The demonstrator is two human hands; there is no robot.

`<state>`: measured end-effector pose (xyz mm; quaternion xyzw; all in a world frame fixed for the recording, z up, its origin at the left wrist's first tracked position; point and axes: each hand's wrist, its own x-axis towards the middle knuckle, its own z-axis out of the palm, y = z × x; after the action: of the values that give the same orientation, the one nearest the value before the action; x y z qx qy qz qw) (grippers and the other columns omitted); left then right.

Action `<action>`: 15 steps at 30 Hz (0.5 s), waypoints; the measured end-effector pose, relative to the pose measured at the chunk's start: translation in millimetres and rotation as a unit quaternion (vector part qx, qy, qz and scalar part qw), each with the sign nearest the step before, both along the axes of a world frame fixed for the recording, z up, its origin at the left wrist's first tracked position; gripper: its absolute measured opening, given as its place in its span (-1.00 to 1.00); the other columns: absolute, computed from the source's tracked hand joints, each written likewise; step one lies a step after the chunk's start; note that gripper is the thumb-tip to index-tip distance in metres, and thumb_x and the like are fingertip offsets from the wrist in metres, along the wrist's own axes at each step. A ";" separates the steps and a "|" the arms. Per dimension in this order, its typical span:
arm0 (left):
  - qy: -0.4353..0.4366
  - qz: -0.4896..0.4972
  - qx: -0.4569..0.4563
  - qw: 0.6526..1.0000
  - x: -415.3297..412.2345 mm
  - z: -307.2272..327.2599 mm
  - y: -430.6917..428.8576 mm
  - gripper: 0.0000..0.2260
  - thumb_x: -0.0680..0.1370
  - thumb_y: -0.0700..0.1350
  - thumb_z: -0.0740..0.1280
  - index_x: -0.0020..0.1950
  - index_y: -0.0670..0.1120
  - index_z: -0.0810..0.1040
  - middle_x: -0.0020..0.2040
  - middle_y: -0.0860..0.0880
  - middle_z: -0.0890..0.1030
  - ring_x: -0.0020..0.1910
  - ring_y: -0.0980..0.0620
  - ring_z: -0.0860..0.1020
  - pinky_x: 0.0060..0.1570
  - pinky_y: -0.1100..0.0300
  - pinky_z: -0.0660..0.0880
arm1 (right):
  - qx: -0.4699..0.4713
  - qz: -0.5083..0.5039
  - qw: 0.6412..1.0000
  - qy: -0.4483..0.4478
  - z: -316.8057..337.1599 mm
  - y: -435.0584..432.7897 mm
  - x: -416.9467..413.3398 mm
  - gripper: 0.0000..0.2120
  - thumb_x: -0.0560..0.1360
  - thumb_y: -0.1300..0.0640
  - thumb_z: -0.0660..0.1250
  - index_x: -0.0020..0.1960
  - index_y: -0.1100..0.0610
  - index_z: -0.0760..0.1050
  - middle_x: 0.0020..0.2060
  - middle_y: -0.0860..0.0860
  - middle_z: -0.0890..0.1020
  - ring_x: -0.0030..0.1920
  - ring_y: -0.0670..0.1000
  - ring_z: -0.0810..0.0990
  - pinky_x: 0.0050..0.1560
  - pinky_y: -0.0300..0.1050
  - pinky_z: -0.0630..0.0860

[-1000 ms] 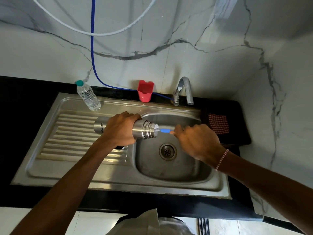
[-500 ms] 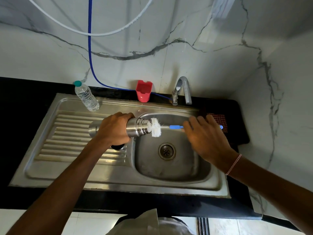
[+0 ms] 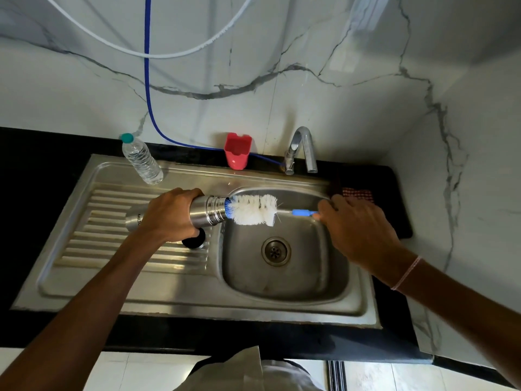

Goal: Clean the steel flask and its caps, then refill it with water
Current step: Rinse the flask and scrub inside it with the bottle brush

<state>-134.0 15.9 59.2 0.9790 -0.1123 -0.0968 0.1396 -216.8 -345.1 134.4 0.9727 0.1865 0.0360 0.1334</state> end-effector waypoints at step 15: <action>-0.105 -0.125 -0.035 0.986 -7.6 -2.7 -36.9 -0.50 0.16 -0.09 0.57 0.07 0.07 0.57 -0.11 0.09 0.64 -0.10 -0.03 0.56 -0.15 0.10 0.48 | 0.286 -0.160 0.846 0.420 18.8 47.8 17.9 -0.61 0.70 -0.04 0.14 -0.23 0.07 0.50 -0.39 0.03 0.50 -0.42 0.00 0.48 -0.37 -0.17 0.40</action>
<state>-141.6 -21.0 56.5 0.9565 -0.2513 -0.0058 0.1481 -198.9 -297.3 153.2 0.9062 0.0478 -0.3463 -0.2381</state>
